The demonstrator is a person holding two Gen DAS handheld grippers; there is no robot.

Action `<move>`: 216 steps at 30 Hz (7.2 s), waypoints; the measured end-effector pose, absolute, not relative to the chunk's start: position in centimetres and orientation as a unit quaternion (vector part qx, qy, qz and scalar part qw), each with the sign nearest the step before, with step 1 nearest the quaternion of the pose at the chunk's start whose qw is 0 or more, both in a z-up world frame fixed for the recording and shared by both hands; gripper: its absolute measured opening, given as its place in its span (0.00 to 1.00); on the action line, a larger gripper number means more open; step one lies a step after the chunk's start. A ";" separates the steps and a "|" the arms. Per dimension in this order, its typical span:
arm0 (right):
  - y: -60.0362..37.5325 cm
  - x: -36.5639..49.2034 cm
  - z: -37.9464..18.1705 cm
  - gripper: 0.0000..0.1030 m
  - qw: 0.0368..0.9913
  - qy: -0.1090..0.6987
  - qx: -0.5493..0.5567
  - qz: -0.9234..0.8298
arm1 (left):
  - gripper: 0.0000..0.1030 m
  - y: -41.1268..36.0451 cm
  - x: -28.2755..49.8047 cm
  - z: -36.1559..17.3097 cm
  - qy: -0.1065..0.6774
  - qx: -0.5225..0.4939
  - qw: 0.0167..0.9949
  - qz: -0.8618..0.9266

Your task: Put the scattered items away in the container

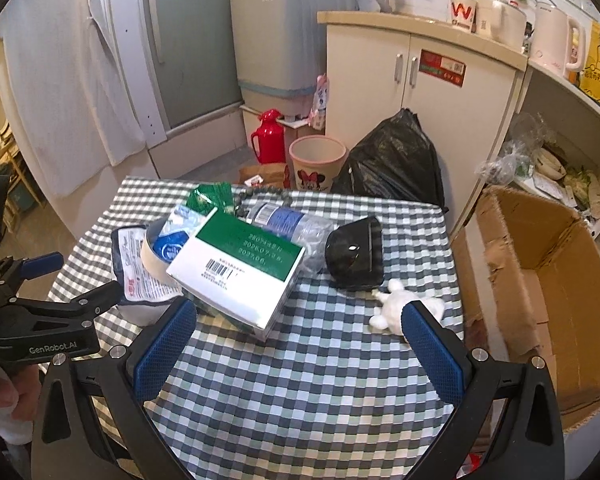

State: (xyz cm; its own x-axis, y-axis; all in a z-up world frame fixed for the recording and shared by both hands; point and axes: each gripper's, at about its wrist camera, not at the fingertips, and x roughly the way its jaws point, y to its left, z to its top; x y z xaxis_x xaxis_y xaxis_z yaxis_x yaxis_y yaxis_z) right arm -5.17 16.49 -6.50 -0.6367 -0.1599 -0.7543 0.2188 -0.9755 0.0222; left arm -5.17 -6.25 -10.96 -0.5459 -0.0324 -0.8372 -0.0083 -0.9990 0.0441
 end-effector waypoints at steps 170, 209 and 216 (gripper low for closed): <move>26.6 1.3 5.1 0.92 0.038 -0.016 0.251 -0.967 | 0.22 6.1 -0.9 3.2 -0.001 0.275 -0.100 -0.956; 40.6 -1.3 1.6 0.92 -0.119 -0.029 0.308 -0.943 | 0.22 19.2 -5.5 0.8 -0.034 0.305 -0.221 -0.926; 42.3 -2.5 -1.2 0.92 -0.124 -0.029 0.354 -0.927 | 0.22 22.4 -6.5 0.4 -0.039 0.311 -0.244 -0.918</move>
